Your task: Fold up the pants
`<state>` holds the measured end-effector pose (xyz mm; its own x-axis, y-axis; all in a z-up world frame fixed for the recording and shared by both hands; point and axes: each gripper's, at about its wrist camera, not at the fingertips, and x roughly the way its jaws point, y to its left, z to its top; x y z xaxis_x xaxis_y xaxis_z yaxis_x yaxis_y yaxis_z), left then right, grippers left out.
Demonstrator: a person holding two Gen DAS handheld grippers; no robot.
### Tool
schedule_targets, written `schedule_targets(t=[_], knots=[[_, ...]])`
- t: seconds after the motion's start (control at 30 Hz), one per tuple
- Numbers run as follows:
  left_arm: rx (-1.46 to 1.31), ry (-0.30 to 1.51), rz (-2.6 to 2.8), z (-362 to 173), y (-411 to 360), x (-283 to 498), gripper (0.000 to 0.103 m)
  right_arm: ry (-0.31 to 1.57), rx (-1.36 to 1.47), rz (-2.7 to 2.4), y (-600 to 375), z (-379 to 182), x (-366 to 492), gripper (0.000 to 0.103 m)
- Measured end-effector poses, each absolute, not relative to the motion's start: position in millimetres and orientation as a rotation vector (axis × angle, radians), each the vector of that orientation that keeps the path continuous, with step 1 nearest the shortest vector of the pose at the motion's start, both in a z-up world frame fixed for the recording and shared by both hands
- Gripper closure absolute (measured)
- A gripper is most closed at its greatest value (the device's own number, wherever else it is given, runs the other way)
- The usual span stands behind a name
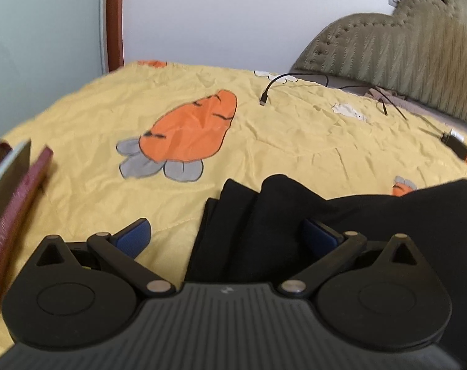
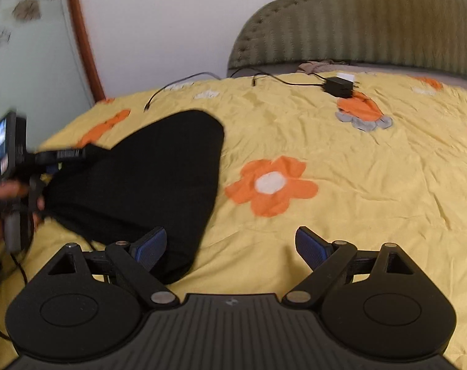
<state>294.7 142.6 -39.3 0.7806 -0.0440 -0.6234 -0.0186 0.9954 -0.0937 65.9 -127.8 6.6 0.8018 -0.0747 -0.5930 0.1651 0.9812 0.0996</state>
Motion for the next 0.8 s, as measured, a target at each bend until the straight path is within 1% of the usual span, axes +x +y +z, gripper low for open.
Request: schedule_targets(t=[0.07,0.17,0.23,0.27,0.37,0.5,0.6,0.8], knots=[[-0.114,0.681,-0.02,-40,145,295,0.0,0.656,0.004,-0.17,-107,2,79,0.012],[-0.093,0.673,-0.016,-40,142,294,0.0,0.684,-0.107,-0.181,-92,-7,89,0.012],[-0.1,0.673,-0.018,-40,143,294,0.0,0.666,-0.176,-0.273,-93,-14,88,0.002],[-0.102,0.671,-0.019,-40,142,293,0.0,0.656,-0.193,-0.289,-95,-15,86,0.0],[-0.097,0.667,-0.015,-40,140,292,0.0,0.633,-0.152,-0.238,-101,-4,77,0.0],[-0.087,0.663,-0.007,-40,139,291,0.0,0.461,-0.102,-0.166,-111,32,71,0.0],[-0.076,0.657,-0.002,-39,138,290,0.0,0.434,-0.086,-0.216,-126,43,104,0.0],[-0.075,0.652,0.011,-38,138,287,0.0,0.508,-0.223,-0.314,-140,21,203,0.0]])
